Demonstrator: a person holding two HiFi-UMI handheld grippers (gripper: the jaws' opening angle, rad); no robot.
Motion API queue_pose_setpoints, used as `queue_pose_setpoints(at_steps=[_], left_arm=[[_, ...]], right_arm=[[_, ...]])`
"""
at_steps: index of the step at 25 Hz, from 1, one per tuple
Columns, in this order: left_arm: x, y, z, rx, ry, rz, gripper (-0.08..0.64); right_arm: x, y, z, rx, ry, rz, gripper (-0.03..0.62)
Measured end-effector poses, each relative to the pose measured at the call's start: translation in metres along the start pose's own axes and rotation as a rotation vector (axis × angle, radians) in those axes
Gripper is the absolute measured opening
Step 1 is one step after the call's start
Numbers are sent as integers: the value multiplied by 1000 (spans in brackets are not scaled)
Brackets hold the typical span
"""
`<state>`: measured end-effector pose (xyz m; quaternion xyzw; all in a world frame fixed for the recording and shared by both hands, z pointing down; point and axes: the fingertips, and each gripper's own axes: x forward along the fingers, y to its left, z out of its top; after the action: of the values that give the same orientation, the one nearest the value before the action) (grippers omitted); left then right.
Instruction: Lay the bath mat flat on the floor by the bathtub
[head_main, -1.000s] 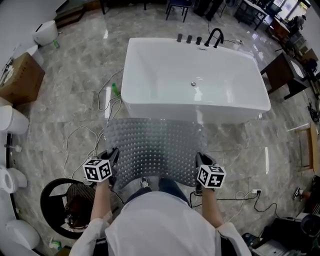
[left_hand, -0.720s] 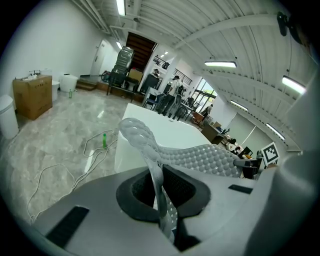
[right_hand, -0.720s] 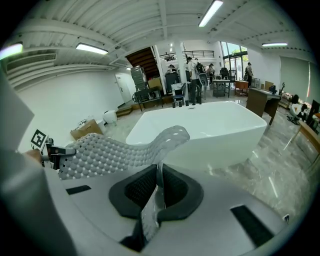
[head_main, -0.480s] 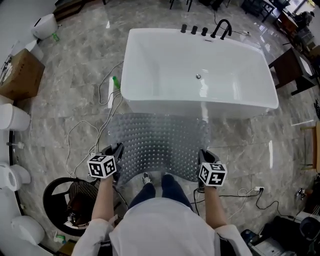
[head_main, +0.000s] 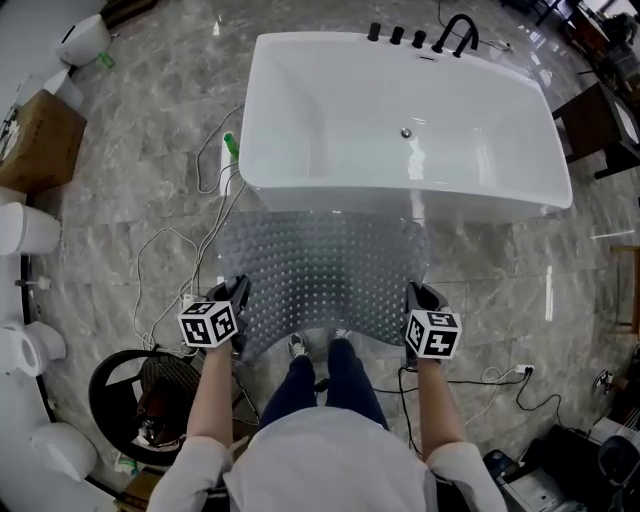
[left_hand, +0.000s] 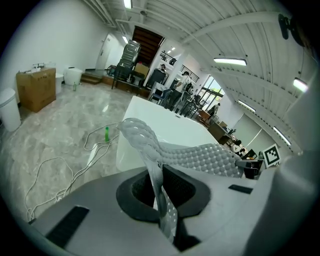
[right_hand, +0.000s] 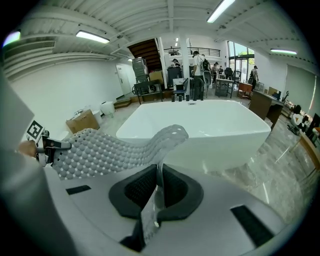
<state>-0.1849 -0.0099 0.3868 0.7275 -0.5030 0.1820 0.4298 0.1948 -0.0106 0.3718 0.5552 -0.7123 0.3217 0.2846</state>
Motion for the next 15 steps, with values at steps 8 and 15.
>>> queue_pose_setpoints(at_steps=[8,15], left_arm=[[27,20,-14,-6,21,35,43],[52,39,-26,-8,32,60,43]], right_arm=[[38,3,-10,-22,32,11,41],[71,2,-26,-9,58,5,41]])
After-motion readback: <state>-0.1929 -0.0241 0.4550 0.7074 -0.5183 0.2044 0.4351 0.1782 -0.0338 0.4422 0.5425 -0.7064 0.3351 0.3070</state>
